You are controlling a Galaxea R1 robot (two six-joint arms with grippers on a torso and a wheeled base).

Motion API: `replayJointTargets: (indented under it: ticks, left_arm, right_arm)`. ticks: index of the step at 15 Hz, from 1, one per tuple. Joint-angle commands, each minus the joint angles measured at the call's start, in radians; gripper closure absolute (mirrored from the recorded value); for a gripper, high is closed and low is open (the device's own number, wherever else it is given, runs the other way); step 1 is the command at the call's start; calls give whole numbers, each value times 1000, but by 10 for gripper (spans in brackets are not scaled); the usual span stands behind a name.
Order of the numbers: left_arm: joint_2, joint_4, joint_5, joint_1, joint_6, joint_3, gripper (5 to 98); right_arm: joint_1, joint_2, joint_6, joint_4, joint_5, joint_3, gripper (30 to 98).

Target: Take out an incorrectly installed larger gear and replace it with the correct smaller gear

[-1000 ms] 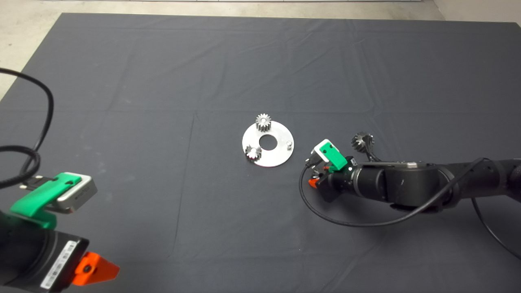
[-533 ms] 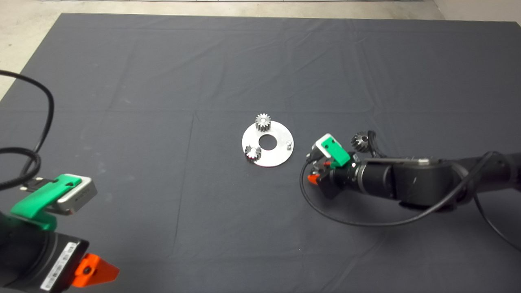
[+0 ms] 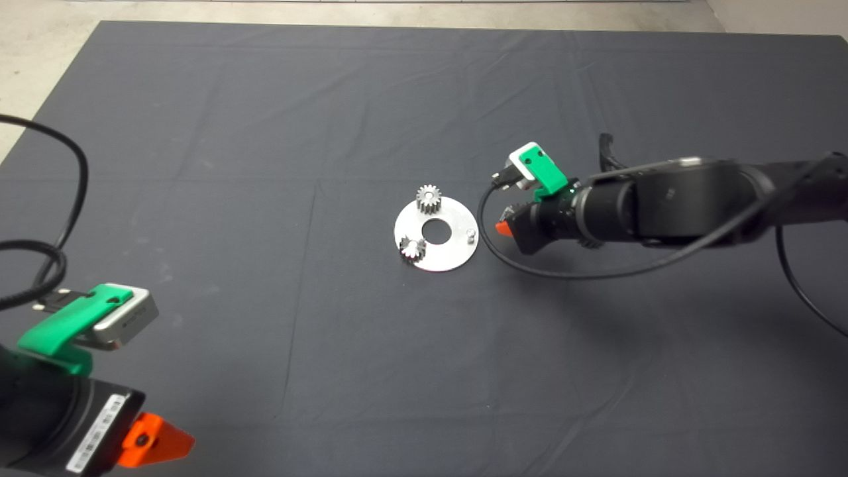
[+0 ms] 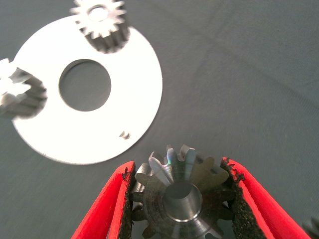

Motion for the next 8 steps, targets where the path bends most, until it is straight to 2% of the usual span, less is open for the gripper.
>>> replayJointTargets:
  ticks: [1,3,4,5,8]
  left_arm:
    - [-1,-19,2,-3,-1,18,54]
    - [-1,-19,4,-3,-1,18,54]
    - [-2,-19,4,-3,-1,18,54]
    - [-3,-19,4,-3,-1,18,54]
    - [-3,-19,4,-3,-1,18,54]
  right_arm:
    - [33,93,3,121,100,-146,863]
    - [31,147,-6,190,141,-273,864]
    - [33,152,-9,219,167,-295,863]
    - [33,154,-24,237,179,-296,864]
    - [33,167,-56,259,179,-298,863]
